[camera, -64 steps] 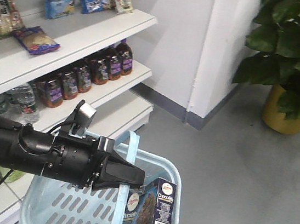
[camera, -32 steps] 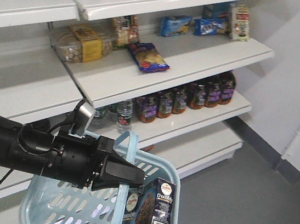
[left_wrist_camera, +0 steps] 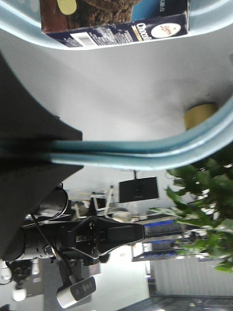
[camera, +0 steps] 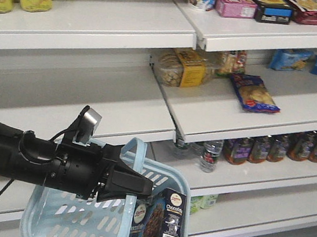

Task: Left arm holds basket, right arm returns cookies
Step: 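Drive up to the snack shelf with yellow drink cartons, basket held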

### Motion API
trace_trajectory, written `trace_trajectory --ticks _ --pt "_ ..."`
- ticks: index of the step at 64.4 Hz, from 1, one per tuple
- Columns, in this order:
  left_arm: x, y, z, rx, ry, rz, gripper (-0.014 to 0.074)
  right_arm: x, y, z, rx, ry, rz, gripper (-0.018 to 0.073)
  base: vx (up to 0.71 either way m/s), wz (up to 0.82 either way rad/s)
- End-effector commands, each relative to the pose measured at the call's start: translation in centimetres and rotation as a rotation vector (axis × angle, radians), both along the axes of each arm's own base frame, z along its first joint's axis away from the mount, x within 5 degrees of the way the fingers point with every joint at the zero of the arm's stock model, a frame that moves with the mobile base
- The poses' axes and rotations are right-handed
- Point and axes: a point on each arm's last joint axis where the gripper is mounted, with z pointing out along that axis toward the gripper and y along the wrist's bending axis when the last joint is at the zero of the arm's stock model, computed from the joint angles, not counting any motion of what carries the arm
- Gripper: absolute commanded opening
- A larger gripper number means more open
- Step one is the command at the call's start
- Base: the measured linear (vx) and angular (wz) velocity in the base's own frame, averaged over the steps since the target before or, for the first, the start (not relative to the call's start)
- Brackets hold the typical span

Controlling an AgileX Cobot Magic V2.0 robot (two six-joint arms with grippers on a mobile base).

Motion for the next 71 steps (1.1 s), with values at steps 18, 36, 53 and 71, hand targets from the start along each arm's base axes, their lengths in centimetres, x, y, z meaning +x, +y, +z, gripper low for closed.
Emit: trace_trajectory --ticks 18,36,53,71 --pt "-0.29 -0.24 2.84 -0.132 -0.046 -0.014 -0.0006 -0.13 0.0 0.77 -0.003 -0.088 -0.002 -0.0008 0.14 0.54" --pt "-0.29 -0.24 2.84 -0.132 -0.046 -0.014 -0.0006 -0.13 0.0 0.77 -0.003 -0.088 -0.002 -0.0008 0.12 0.46" --pt "-0.3 -0.25 2.85 -0.133 -0.046 -0.015 -0.0006 -0.13 0.0 0.77 -0.003 -0.088 -0.002 -0.0008 0.08 0.14" --pt "-0.29 -0.24 2.84 -0.132 -0.046 -0.014 -0.0006 -0.13 0.0 0.77 -0.003 -0.088 -0.002 -0.0008 0.07 0.01"
